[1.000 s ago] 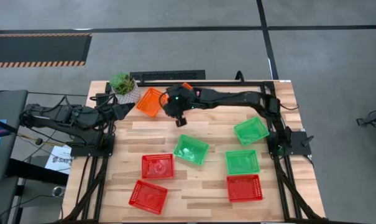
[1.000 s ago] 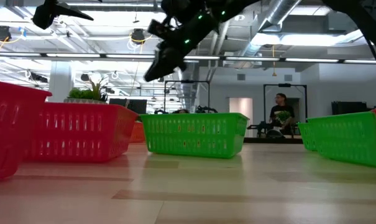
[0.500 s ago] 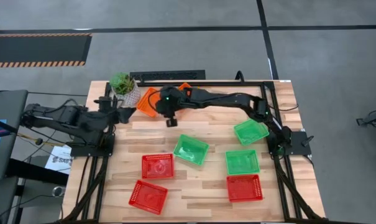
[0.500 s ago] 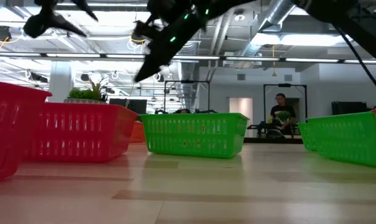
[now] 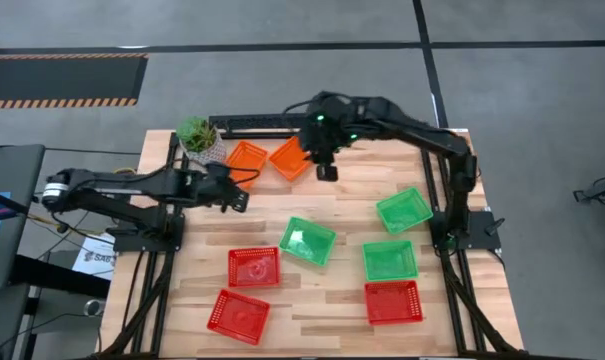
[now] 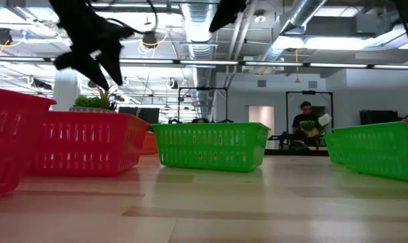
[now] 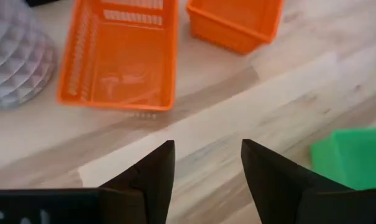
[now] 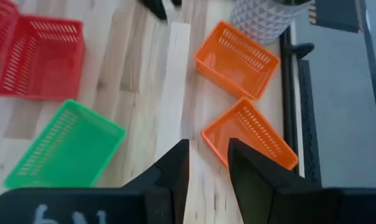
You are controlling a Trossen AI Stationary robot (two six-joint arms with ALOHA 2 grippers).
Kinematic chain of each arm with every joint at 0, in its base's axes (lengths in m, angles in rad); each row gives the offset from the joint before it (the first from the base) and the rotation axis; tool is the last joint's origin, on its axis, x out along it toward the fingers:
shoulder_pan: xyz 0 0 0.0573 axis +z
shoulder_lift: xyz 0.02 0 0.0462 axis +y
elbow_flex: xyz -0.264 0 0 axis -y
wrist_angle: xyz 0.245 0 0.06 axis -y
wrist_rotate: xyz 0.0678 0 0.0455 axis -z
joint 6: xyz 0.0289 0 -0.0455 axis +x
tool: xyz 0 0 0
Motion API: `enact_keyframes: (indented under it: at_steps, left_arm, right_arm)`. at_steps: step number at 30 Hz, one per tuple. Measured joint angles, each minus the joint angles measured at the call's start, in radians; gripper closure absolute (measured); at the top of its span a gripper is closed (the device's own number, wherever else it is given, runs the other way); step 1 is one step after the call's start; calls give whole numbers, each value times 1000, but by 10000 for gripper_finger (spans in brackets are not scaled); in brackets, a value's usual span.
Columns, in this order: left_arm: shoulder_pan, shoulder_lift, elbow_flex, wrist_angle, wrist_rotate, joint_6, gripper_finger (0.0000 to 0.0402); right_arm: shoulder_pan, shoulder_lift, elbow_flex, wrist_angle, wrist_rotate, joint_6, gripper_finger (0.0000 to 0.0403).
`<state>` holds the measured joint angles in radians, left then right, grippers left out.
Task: Stack baskets by color
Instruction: Stack the bottom orange bin on the top orange bin
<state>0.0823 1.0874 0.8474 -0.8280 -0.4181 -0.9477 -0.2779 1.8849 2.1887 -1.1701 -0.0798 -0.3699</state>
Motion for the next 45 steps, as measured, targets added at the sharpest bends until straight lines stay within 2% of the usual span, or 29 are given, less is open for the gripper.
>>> enact_keyframes:
  at_steps: [5, 12, 19, 24, 29, 31, 35, 40, 45]
  left_arm:
    - [91, 119, 0, 68, 112, 235, 220]
    - [170, 269, 0, 66, 126, 409, 201]
    - [181, 409, 0, 76, 199, 437, 197]
    - [146, 438, 0, 85, 463, 392, 197]
    - [54, 437, 2, 178, 558, 353, 197]
    - [24, 438, 22, 187, 552, 326, 200]
    - [-12, 418, 120, 115, 437, 343, 214]
    - [7, 407, 241, -57, 174, 394, 222]
    - [106, 413, 240, -123, 170, 432, 197]
  right_arm:
    - [-13, -65, 0, -39, -1, 12, 269]
    - [-10, -82, 0, -98, -1, 46, 271]
    - [-5, -62, -2, -157, -1, 56, 274]
    - [7, -64, -1, -156, -1, 51, 274]
    - [9, -65, -2, -156, -1, 48, 274]
    - [8, -65, -2, -155, -1, 39, 274]
    - [8, -65, -2, -153, -1, 21, 274]
    - [2, -65, -2, -161, -1, 22, 274]
    - [2, -64, -2, -162, -1, 28, 274]
